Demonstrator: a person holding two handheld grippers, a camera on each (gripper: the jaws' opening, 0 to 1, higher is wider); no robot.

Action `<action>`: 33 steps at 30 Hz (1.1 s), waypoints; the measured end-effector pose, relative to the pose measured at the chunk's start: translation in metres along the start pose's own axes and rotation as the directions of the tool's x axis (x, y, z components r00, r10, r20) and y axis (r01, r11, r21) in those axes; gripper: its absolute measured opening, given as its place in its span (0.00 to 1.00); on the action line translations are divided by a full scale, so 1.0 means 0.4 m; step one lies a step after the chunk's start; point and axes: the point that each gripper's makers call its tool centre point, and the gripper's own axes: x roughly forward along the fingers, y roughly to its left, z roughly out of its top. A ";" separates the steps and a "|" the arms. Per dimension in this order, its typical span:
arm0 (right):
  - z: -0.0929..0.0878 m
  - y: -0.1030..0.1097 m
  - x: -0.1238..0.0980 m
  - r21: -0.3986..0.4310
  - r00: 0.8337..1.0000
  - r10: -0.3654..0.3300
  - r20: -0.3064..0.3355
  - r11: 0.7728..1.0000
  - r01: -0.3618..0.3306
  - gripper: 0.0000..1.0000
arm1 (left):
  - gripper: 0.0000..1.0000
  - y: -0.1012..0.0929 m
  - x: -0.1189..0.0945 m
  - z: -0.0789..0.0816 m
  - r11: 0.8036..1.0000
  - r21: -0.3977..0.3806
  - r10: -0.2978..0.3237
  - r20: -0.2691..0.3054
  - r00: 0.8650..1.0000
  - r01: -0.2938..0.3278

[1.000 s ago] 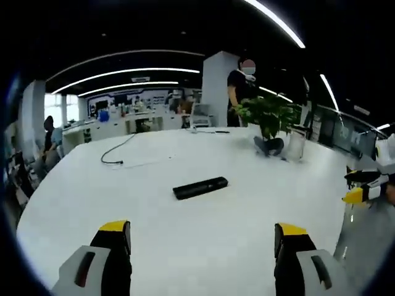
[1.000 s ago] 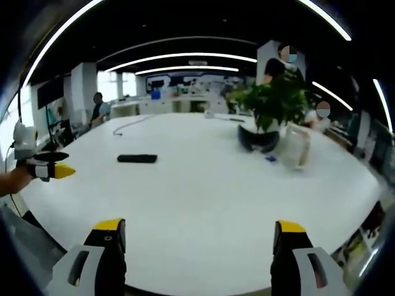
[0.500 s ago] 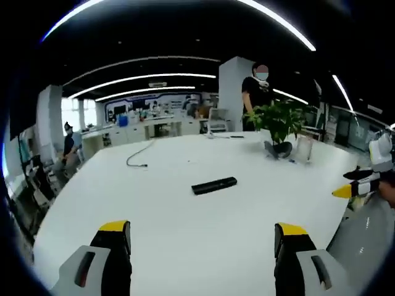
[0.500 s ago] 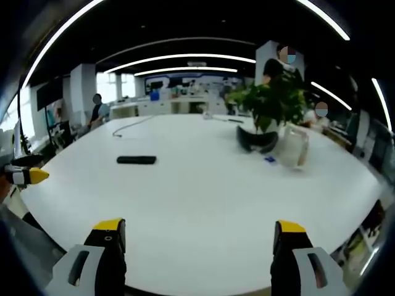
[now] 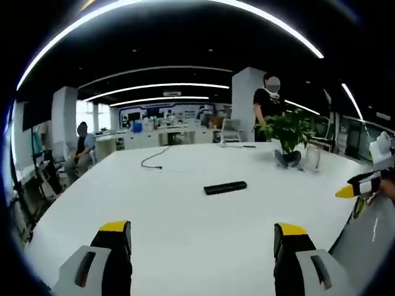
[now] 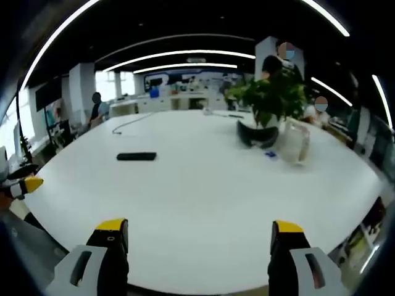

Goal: Press the specified remote control buttons in sequence, fully releasing each button before pressing the next.

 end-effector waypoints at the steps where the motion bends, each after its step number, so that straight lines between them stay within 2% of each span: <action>1: 0.000 0.000 0.000 0.002 1.000 0.000 0.000 1.000 0.000 0.94 | 1.00 -0.002 0.001 -0.001 1.000 0.004 -0.005 0.006 1.000 0.005; 3: 0.001 0.000 -0.002 0.014 1.000 0.004 0.003 1.000 -0.004 0.94 | 1.00 -0.018 0.004 -0.003 0.999 0.022 -0.031 0.004 1.000 0.031; 6: -0.002 -0.001 -0.003 0.020 1.000 0.001 0.000 1.000 -0.001 0.94 | 1.00 -0.019 0.004 -0.013 0.998 0.049 -0.030 -0.021 0.999 0.031; 15: -0.006 -0.001 -0.003 0.025 1.000 0.003 -0.008 1.000 -0.002 0.93 | 1.00 -0.022 0.000 -0.014 0.999 0.017 -0.033 -0.042 0.999 0.034; 17: -0.007 0.000 -0.002 0.011 1.000 0.001 -0.012 1.000 -0.001 0.93 | 1.00 -0.027 0.002 -0.024 0.999 -0.021 -0.050 -0.061 0.997 0.048; 29: -0.009 0.006 -0.004 0.024 1.000 0.022 -0.018 0.999 -0.022 0.89 | 1.00 -0.025 -0.004 -0.018 0.999 0.006 -0.032 -0.060 0.998 0.033; 33: -0.008 0.009 -0.004 0.027 0.999 0.029 -0.015 0.999 -0.029 0.88 | 1.00 -0.019 -0.003 -0.026 1.000 -0.005 -0.021 -0.081 0.997 0.020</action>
